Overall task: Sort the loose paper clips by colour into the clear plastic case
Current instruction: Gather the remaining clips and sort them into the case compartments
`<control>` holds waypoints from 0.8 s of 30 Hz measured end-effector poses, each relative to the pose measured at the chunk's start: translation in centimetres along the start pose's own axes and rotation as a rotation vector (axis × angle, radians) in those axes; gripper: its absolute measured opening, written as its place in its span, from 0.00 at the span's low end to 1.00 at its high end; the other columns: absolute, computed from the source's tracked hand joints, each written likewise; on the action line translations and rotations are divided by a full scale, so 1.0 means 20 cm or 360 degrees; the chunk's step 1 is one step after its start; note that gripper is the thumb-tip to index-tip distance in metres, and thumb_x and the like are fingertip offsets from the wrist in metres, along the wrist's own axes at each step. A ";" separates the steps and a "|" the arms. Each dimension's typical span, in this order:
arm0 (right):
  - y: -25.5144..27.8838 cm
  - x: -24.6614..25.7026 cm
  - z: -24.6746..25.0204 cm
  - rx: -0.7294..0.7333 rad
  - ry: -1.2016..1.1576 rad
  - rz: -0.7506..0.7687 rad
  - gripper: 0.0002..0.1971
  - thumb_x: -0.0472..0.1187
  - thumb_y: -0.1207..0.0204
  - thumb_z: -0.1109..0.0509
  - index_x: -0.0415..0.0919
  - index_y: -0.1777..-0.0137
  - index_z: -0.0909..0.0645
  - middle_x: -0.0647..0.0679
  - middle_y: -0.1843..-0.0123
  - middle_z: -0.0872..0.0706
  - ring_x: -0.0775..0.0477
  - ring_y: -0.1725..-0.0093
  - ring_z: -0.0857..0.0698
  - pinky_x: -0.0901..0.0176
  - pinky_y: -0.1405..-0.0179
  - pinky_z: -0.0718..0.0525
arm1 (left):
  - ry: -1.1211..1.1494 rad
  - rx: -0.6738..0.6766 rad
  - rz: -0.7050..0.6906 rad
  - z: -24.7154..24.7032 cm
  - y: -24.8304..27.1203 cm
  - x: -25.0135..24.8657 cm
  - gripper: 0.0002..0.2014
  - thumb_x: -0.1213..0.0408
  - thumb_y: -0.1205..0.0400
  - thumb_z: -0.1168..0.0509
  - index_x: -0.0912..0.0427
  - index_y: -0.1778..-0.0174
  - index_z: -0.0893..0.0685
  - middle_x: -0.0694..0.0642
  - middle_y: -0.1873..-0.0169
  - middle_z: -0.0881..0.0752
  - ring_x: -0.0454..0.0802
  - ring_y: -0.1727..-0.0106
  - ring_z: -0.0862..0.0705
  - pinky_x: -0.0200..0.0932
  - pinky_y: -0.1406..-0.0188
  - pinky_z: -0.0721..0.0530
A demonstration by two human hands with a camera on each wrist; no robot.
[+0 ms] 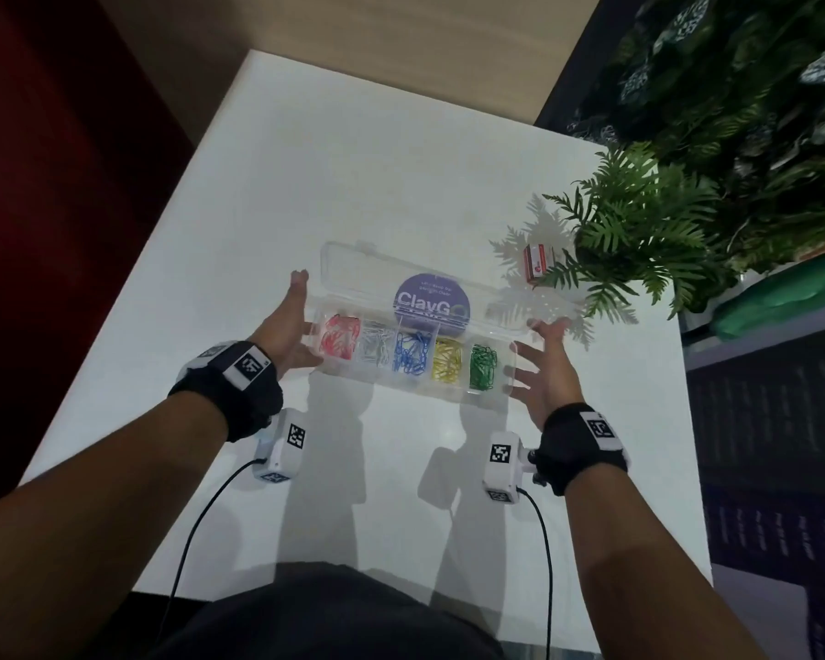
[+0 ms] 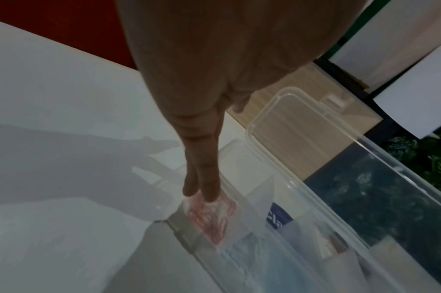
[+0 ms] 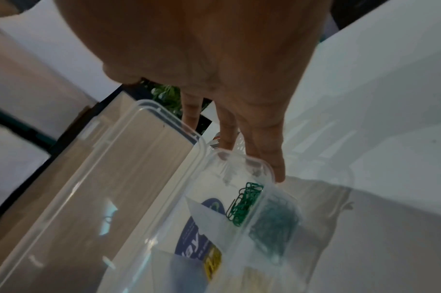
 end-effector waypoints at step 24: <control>0.00 -0.02 -0.08 -0.0299 0.1791 0.0861 0.13 0.35 0.18 0.39 0.44 0.40 0.16 0.46 0.26 0.30 0.39 0.32 0.32 0.53 0.35 0.25 | -0.1592 -0.0293 -0.0898 -0.10 0.00 0.05 0.23 0.70 0.19 0.34 0.47 0.29 0.21 0.60 0.21 0.37 0.60 0.23 0.35 0.52 0.25 0.31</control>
Point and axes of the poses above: each hand's wrist, its own y-axis away from the middle knuckle, its own z-axis out of the back of the hand, x = y × z, the point moved 7 cm from there along -y, towards the middle knuckle
